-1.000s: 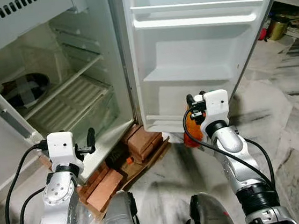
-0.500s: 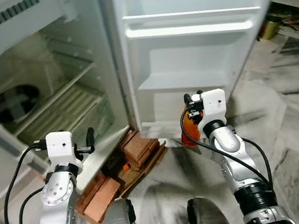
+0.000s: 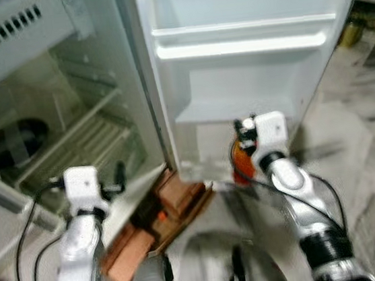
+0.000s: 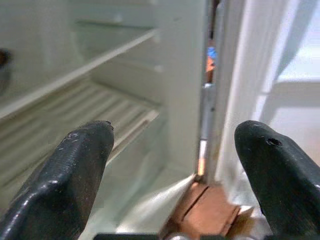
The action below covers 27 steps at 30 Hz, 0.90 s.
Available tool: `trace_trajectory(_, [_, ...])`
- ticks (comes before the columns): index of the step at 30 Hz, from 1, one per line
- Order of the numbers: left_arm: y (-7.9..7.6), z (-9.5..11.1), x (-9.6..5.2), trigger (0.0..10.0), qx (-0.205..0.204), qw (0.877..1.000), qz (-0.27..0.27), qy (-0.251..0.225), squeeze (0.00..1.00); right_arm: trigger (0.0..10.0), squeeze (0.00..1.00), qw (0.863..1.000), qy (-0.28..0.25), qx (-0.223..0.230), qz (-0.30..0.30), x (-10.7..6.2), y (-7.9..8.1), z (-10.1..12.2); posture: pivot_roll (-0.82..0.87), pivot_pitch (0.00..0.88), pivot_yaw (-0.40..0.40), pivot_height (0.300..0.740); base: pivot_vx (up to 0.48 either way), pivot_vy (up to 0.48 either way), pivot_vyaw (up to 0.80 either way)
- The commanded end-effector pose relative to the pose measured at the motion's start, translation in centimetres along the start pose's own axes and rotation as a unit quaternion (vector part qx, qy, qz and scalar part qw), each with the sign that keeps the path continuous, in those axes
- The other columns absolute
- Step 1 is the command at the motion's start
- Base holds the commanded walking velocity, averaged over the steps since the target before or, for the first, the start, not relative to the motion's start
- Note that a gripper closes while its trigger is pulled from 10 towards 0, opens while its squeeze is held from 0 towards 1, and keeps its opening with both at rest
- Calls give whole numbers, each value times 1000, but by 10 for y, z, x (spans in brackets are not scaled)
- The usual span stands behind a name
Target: Restocking fridge
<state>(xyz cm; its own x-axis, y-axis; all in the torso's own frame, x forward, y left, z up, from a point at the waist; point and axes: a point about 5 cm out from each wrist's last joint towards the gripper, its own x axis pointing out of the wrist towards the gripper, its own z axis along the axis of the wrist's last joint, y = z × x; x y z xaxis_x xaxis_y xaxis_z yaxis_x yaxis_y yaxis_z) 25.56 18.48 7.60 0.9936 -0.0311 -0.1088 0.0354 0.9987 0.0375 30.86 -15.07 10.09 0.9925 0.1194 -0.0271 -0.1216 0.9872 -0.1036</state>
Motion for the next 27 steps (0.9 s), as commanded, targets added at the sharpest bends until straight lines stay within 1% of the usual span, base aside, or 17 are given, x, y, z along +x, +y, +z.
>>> trace_trajectory(1, [9, 0, -2, 10000, 4, 1000, 11, 1, 0, 10000, 0, 1000, -20, 8, 11, 4, 10, 9, 25, 82, 20, 660, 322, 0, 0])
trace_trajectory(19, [8, -1, -1, 10000, 0, 1000, 8, 5, 0, 10000, 0, 1000, -16, 6, 14, 4, 11, 8, 26, 85, 20, 660, 326, 0, 0])
trace_trajectory(23, [5, 4, -1, 10000, -14, 1000, -3, -11, 0, 10000, 0, 1000, -13, 6, 15, 4, 12, 7, 28, 87, 19, 660, 0, 0, 0])
trace_trajectory(27, [5, 4, 0, 10000, -12, 1000, -1, -12, 0, 10000, 0, 1000, 0, 11, 18, 5, 12, 3, 29, 89, 18, 655, 0, 0, 0])
